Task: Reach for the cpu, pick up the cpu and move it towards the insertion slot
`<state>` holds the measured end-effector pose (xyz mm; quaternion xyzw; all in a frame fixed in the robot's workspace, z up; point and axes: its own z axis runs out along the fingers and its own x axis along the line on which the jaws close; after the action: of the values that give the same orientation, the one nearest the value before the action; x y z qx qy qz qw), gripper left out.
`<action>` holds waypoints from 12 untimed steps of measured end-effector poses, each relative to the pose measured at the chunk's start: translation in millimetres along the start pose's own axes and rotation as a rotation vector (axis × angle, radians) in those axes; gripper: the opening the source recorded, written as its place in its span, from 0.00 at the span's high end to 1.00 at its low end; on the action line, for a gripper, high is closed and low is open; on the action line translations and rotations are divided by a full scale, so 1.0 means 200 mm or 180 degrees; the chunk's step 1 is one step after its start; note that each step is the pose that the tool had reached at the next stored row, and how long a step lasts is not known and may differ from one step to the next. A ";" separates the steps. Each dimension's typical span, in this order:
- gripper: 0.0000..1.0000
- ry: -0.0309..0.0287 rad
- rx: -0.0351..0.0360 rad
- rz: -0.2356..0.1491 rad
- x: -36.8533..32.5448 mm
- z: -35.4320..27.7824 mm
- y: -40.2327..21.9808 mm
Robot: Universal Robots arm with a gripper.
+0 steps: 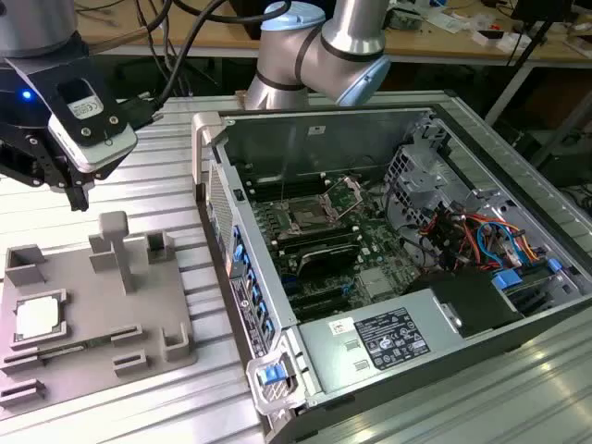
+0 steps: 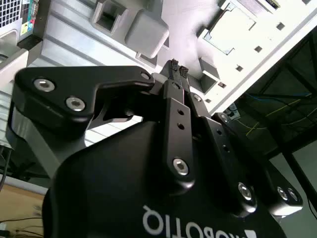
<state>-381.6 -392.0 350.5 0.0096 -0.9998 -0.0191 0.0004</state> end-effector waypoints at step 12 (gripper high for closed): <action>0.89 0.0000 0.0000 0.0000 0.011 0.000 0.000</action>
<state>-383.7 -392.0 350.5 0.0096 -0.9998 -0.0191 0.0004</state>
